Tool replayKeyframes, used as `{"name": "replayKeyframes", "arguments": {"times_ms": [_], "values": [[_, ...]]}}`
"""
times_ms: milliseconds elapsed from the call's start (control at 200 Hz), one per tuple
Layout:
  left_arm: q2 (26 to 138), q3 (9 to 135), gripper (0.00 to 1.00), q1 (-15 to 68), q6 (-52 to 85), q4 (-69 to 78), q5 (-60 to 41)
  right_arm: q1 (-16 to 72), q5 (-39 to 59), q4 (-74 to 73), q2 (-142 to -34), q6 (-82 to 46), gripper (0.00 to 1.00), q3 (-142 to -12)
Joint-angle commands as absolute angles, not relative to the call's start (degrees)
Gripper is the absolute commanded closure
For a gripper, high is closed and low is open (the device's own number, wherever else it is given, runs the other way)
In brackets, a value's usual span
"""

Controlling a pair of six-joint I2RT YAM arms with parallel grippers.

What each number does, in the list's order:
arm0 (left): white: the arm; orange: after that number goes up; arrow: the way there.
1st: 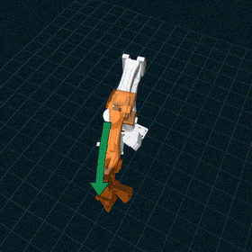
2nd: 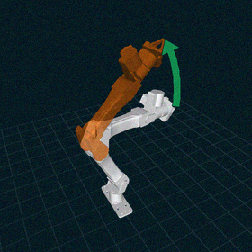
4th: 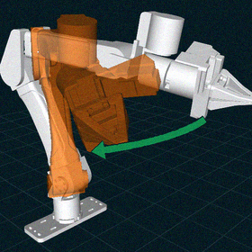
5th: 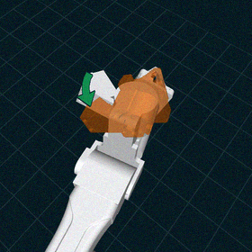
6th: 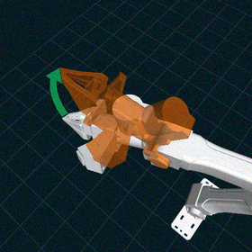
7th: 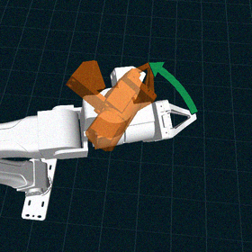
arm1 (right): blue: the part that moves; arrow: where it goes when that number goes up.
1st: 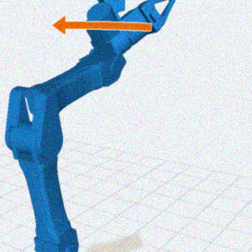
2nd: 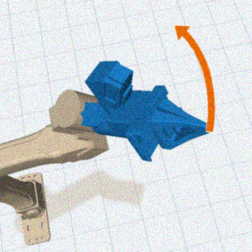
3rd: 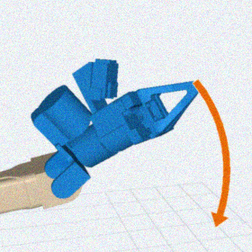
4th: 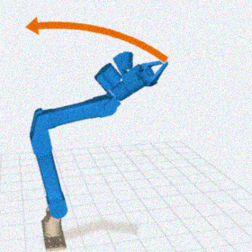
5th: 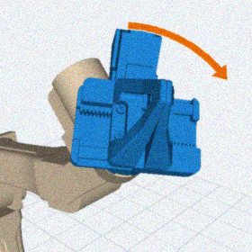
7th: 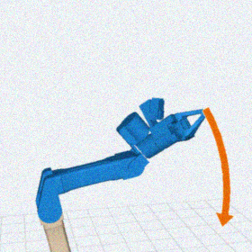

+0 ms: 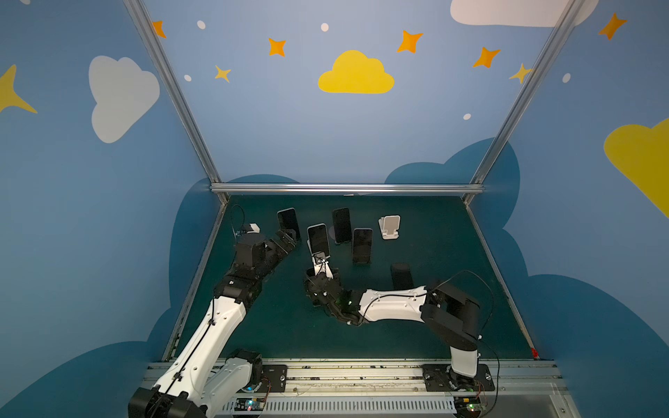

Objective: Remove the phone from the phone stand
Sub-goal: 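Lift the dark phone up out of the round wooden stand with the right gripper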

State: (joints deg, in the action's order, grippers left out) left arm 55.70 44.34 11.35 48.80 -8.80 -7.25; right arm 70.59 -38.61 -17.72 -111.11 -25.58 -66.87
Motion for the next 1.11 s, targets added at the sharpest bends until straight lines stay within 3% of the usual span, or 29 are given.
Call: {"name": "replayKeyframes", "arguments": {"times_ms": [0, 631, 1101], "values": [[55.60, 43.60, 0.00, 11.17, 48.88, -7.64, -7.65, 70.23, -39.11, -17.03, -111.15, -26.23, 0.24, -67.38], [55.63, 43.67, 0.00, 11.18, 49.13, -7.57, -7.65, 70.40, -35.93, -19.96, -103.93, -24.19, 0.36, -64.16], [55.63, 43.59, 0.00, 11.16, 49.13, -7.39, -7.91, 70.10, -36.38, -20.41, -100.84, -21.59, 0.37, -61.97]]}}
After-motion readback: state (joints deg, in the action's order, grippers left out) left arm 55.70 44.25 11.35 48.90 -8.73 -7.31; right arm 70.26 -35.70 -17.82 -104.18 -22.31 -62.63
